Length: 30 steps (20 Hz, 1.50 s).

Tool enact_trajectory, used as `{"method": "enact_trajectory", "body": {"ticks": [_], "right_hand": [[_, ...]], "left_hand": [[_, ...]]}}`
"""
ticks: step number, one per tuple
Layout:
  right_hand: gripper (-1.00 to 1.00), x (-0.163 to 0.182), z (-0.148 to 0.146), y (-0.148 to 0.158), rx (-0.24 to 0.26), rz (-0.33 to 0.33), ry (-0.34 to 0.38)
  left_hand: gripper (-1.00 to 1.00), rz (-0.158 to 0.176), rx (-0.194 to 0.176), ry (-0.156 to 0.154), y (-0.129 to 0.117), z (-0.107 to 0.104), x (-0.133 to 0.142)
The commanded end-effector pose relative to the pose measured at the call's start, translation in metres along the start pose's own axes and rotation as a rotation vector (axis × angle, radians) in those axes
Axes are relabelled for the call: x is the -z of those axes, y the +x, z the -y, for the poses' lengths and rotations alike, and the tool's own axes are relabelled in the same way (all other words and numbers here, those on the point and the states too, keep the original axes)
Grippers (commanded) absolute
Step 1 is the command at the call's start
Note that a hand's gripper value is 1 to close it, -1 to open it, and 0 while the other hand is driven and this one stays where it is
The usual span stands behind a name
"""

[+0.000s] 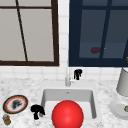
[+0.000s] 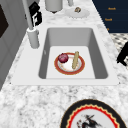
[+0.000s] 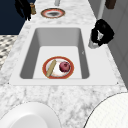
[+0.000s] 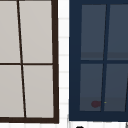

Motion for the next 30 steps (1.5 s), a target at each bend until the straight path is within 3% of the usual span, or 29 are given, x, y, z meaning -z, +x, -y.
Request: {"method": "enact_trajectory", "body": {"ticks": [1, 16, 21, 30], "right_hand": [[1.00, -0.001, 0.028, 0.016, -0.024, 0.014, 0.004], [1.00, 0.000, 0.032, 0.035, -0.083, -0.064, 0.047], [1.00, 0.003, 0.026, 0.042, -0.099, -0.110, 0.027], [1.00, 0.003, 0.023, 0.066, -0.130, -0.319, 0.015]], "left_hand": [[0.00, 0.000, 0.000, 0.000, 0.000, 0.000, 0.000], [0.00, 0.000, 0.000, 0.000, 0.000, 0.000, 0.000], [0.00, 0.000, 0.000, 0.000, 0.000, 0.000, 0.000], [0.00, 0.000, 0.000, 0.000, 0.000, 0.000, 0.000]]}}
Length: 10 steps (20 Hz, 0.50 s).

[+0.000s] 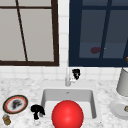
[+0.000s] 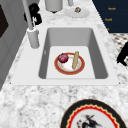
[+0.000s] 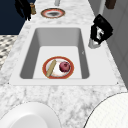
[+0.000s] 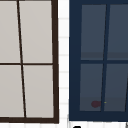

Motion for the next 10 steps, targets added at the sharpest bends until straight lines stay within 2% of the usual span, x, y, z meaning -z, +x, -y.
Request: {"method": "enact_trajectory", "body": {"ticks": [1, 10], "right_hand": [[1.00, -0.007, 0.021, 0.021, -0.025, 0.003, 0.010], [1.00, -0.011, 0.014, 0.056, -0.108, -0.293, -0.067]], "left_hand": [[0.00, 0.000, 0.000, 0.000, 0.000, 0.000, 0.000], [0.00, 0.000, 0.000, 0.000, 0.000, 0.000, 0.000]]}}
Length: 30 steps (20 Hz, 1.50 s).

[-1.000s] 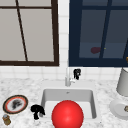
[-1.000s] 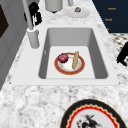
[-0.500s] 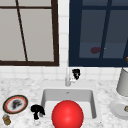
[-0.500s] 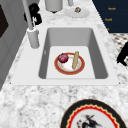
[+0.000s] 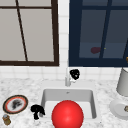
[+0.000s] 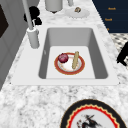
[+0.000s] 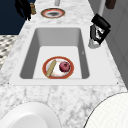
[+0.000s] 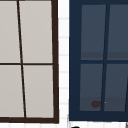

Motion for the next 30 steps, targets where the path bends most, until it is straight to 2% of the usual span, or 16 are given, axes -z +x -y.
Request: {"method": "enact_trajectory", "body": {"ticks": [1, 4, 6, 20, 23, 24, 26, 28, 30], "right_hand": [[1.00, -0.012, 0.023, 0.014, -0.023, 0.025, 0.002], [1.00, -0.012, 0.022, 0.021, -0.043, -0.038, -0.016], [1.00, -0.011, 0.021, 0.023, -0.038, -0.052, -0.026], [1.00, -0.014, 0.015, 0.025, -0.032, -0.079, -0.043], [1.00, -0.011, 0.003, 0.026, -0.032, -0.080, -0.058], [-1.00, -0.009, 0.002, 0.023, -0.023, -0.086, -0.051], [-1.00, -0.004, 0.002, 0.026, -0.020, -0.150, -0.034], [-1.00, -0.009, 0.011, 0.003, -0.017, -0.161, -0.014], [-1.00, -0.015, 0.021, -0.002, -0.004, -0.148, 0.001]], "left_hand": [[0.00, 0.000, 0.000, 0.000, 0.000, 0.000, 0.000], [0.00, 0.000, 0.000, 0.000, 0.000, 0.000, 0.000], [0.00, 0.000, 0.000, 0.000, 0.000, 0.000, 0.000], [0.00, 0.000, 0.000, 0.000, 0.000, 0.000, 0.000], [0.00, 0.000, 0.000, 0.000, 0.000, 0.000, 0.000], [0.00, 0.000, 0.000, 0.000, 0.000, 0.000, 0.000], [0.00, 0.000, 0.000, 0.000, 0.000, 0.000, 0.000], [0.00, 0.000, 0.000, 0.000, 0.000, 0.000, 0.000], [0.00, 0.000, 0.000, 0.000, 0.000, 0.000, 0.000]]}}
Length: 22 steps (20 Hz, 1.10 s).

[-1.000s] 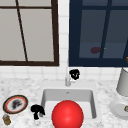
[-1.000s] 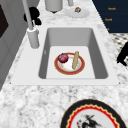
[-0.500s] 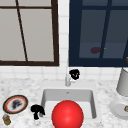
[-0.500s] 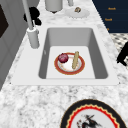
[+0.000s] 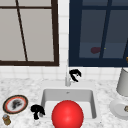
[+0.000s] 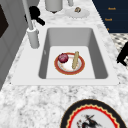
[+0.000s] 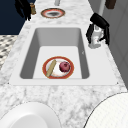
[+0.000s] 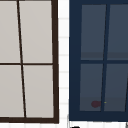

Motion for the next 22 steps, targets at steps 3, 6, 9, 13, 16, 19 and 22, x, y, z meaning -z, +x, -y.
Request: {"method": "enact_trajectory", "body": {"ticks": [3, 6, 9, 13, 16, 19, 22], "right_hand": [[-1.00, -0.013, 0.033, -0.022, 0.021, 0.033, 0.015], [-1.00, -0.020, 0.048, -0.032, 0.029, 0.044, 0.029], [-1.00, -0.023, 0.057, -0.046, 0.024, 0.059, 0.027], [-1.00, -0.028, 0.058, -0.076, 0.079, 0.102, -0.013], [-1.00, -0.030, 0.059, -0.091, 0.108, 0.128, -0.028], [-1.00, -0.027, 0.056, -0.103, 0.135, 0.142, -0.049], [-1.00, -0.023, 0.047, -0.117, 0.141, 0.147, -0.081]], "left_hand": [[0.00, 0.000, 0.000, 0.000, 0.000, 0.000, 0.000], [0.00, 0.000, 0.000, 0.000, 0.000, 0.000, 0.000], [0.00, 0.000, 0.000, 0.000, 0.000, 0.000, 0.000], [0.00, 0.000, 0.000, 0.000, 0.000, 0.000, 0.000], [0.00, 0.000, 0.000, 0.000, 0.000, 0.000, 0.000], [0.00, 0.000, 0.000, 0.000, 0.000, 0.000, 0.000], [0.00, 0.000, 0.000, 0.000, 0.000, 0.000, 0.000]]}}
